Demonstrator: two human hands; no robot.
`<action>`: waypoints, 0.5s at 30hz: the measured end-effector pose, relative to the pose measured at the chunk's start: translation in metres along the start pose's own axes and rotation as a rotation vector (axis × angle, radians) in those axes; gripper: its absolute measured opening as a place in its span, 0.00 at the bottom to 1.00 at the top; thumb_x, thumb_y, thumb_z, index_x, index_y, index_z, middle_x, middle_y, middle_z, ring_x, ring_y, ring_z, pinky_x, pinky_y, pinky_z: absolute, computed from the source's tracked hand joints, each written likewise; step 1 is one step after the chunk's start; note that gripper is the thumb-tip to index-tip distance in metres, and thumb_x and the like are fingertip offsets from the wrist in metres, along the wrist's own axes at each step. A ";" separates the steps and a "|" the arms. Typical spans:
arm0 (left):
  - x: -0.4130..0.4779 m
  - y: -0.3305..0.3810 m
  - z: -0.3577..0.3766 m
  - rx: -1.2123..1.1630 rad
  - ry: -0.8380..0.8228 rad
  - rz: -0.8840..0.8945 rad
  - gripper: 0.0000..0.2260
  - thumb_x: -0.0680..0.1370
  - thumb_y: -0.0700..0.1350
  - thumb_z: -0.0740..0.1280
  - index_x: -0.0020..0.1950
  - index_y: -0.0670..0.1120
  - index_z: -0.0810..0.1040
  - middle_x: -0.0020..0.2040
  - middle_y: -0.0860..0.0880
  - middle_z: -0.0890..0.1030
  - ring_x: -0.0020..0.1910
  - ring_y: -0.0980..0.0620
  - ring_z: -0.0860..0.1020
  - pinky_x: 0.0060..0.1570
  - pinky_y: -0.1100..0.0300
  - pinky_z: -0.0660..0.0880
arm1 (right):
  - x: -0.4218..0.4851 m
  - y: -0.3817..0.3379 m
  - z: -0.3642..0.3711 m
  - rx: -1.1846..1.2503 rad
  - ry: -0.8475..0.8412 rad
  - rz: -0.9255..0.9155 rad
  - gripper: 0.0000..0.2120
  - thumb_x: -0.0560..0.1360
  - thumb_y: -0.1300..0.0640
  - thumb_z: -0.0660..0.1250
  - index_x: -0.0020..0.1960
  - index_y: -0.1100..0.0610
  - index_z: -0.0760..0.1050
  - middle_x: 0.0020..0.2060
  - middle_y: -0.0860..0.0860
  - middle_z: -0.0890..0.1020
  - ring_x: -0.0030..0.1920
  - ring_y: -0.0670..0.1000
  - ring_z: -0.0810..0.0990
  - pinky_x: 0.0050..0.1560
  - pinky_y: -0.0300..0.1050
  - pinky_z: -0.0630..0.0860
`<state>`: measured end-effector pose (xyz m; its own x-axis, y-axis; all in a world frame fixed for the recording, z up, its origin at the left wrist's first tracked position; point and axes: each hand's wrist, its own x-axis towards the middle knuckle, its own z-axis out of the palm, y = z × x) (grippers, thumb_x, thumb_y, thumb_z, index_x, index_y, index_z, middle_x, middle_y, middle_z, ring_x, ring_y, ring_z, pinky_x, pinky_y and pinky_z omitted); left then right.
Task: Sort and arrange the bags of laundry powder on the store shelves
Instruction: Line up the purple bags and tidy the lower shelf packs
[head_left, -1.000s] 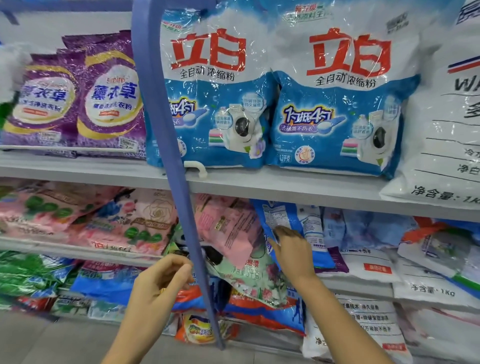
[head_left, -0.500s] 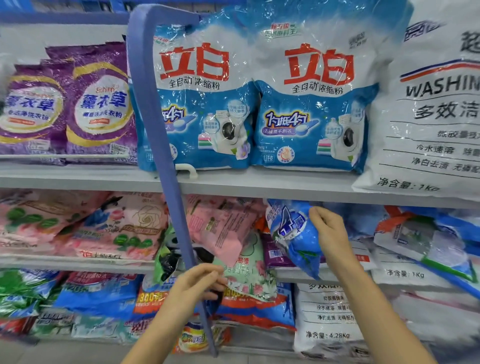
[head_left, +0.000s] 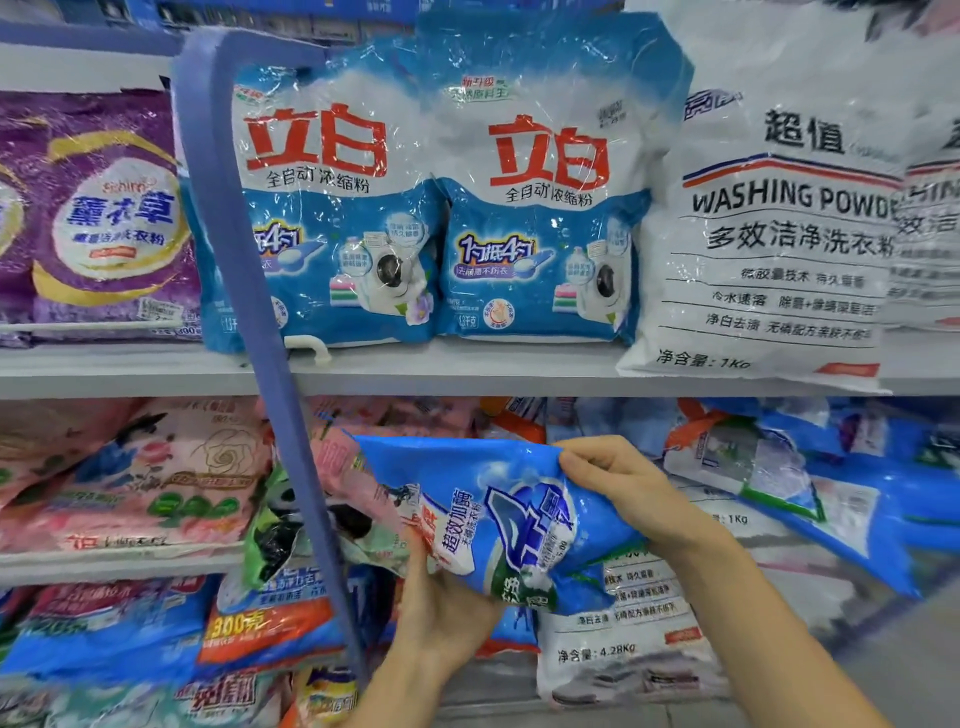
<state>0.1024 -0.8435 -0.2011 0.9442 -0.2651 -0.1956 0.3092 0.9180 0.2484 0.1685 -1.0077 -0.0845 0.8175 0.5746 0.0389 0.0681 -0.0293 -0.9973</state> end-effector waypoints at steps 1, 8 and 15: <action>0.000 0.001 0.003 0.026 0.027 0.019 0.40 0.64 0.65 0.69 0.70 0.44 0.73 0.71 0.40 0.71 0.70 0.37 0.68 0.72 0.38 0.57 | -0.003 -0.002 -0.005 0.025 0.016 0.009 0.19 0.71 0.54 0.62 0.47 0.71 0.77 0.33 0.52 0.83 0.32 0.47 0.79 0.35 0.38 0.74; -0.019 0.030 0.036 0.371 0.239 0.304 0.34 0.56 0.64 0.76 0.57 0.45 0.80 0.52 0.44 0.85 0.43 0.52 0.85 0.41 0.56 0.82 | -0.024 0.006 -0.019 0.254 0.155 -0.007 0.14 0.71 0.57 0.60 0.45 0.54 0.85 0.39 0.55 0.86 0.37 0.50 0.84 0.36 0.41 0.80; -0.056 0.060 0.072 1.055 0.137 0.534 0.43 0.50 0.70 0.77 0.61 0.53 0.75 0.54 0.53 0.84 0.53 0.54 0.82 0.49 0.60 0.79 | -0.022 0.021 0.004 0.528 0.281 0.032 0.14 0.72 0.57 0.60 0.43 0.57 0.85 0.42 0.57 0.85 0.38 0.53 0.85 0.36 0.45 0.81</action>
<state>0.0762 -0.7950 -0.1072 0.9817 0.1697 0.0863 -0.1184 0.1893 0.9748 0.1496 -1.0179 -0.1067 0.9393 0.3397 -0.0480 -0.1936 0.4092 -0.8917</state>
